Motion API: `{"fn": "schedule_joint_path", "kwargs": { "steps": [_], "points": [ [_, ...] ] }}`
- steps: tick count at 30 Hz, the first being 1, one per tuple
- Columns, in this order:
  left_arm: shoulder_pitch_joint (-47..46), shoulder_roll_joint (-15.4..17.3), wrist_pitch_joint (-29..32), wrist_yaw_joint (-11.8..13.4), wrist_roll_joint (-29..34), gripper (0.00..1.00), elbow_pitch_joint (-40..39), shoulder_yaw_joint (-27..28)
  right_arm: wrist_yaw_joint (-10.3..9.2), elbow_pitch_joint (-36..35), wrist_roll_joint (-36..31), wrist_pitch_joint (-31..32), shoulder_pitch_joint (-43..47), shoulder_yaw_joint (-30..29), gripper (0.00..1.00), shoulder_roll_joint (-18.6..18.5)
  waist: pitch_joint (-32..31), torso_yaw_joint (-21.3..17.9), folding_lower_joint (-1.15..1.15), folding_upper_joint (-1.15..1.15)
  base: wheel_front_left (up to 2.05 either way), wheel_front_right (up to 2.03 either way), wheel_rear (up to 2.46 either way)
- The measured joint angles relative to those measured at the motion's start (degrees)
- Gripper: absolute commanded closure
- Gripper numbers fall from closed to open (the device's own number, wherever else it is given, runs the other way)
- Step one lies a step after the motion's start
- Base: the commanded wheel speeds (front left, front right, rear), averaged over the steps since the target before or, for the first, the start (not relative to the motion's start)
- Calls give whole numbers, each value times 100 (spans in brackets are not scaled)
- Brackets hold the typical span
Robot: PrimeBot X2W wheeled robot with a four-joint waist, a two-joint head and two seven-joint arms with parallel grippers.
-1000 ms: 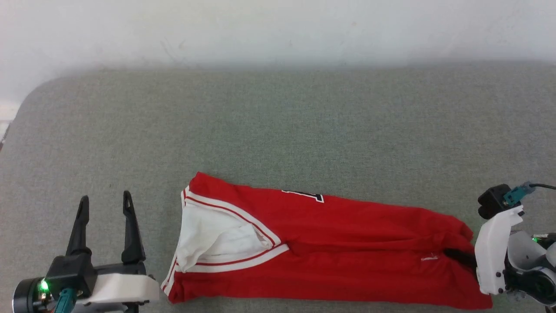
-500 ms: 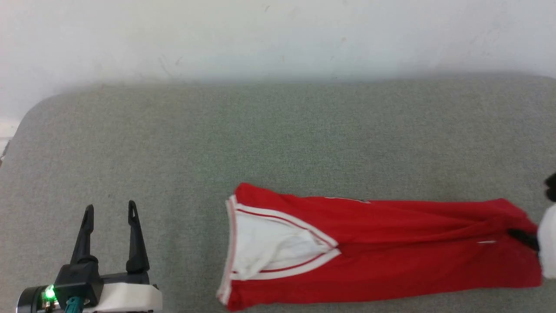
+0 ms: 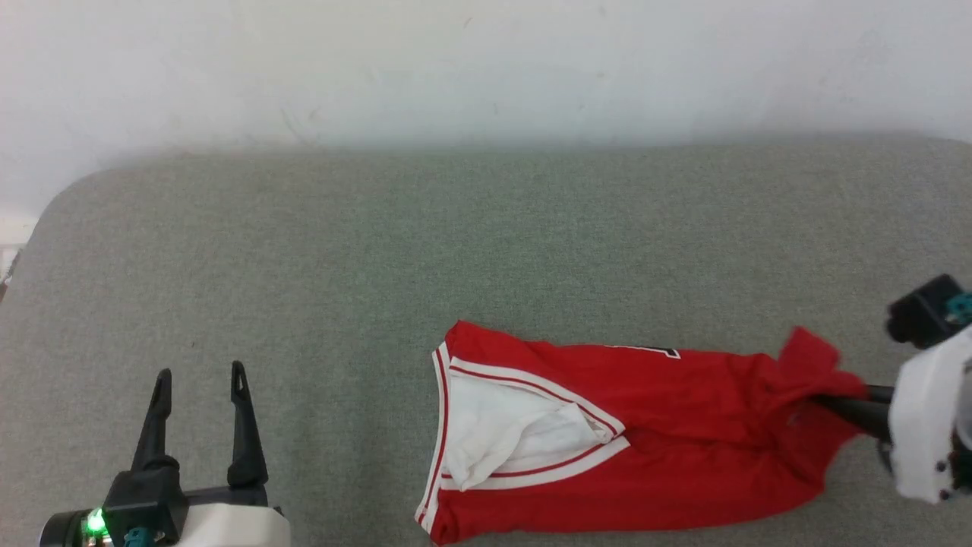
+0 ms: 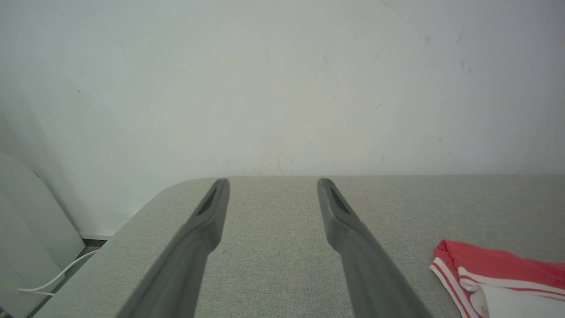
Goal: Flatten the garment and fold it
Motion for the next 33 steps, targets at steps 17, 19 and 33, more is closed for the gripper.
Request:
{"fn": "schedule_joint_path", "kwargs": {
  "steps": [17,19,33],
  "points": [
    [-281,-51,0,3,20,0,41,-302,0,-350,-757,669,-1806,1259,100,2288,367,343,1,0,0,0,0],
    [-318,-54,0,9,19,0,65,-345,0,102,-772,679,-1998,1475,100,2597,419,407,1,0,0,0,0],
    [-483,-81,0,78,16,0,137,-396,2,2352,-809,387,-2522,2886,57,3538,669,611,0,0,0,0,0]
  ]
}}
